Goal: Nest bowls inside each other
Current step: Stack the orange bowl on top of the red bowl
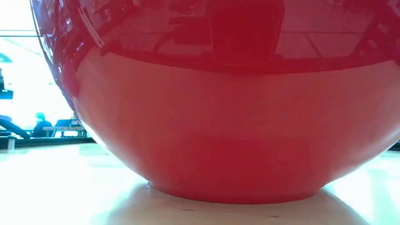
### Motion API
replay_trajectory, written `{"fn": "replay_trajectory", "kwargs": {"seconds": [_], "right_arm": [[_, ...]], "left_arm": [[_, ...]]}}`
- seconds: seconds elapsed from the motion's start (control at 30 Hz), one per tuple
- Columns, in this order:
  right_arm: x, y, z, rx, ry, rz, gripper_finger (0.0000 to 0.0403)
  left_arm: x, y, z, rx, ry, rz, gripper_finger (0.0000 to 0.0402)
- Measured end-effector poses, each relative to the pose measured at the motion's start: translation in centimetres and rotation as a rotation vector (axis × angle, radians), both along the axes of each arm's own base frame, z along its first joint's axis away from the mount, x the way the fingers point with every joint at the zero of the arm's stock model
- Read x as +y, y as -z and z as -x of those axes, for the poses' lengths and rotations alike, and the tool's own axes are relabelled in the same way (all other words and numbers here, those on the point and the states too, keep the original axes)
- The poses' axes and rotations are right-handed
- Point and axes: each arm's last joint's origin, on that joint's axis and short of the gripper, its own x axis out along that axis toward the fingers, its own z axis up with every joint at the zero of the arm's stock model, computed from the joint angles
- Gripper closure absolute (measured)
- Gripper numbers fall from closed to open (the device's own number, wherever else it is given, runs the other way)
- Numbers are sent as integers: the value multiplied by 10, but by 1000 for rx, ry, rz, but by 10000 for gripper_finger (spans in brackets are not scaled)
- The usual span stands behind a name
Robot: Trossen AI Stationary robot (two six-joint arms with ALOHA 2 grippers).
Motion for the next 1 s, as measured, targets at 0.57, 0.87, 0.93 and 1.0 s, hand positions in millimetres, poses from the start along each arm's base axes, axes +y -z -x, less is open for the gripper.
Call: {"fn": "replay_trajectory", "kwargs": {"seconds": [0.57, 0.87, 0.93, 1.0], "right_arm": [[-23, 7, -48, -194, 89, 117, 387], [-25, 5, -52, -179, 63, 167, 387], [-26, 5, -53, -179, 55, 179, 387], [-27, 5, -54, -181, 56, 184, 387]], "left_arm": [[13, 16, -28, 179, -188, -91, 132], [23, 19, -28, 211, -236, -101, 195], [26, 19, -28, 214, -249, -107, 211], [28, 20, -27, 216, -258, -108, 225]]}}
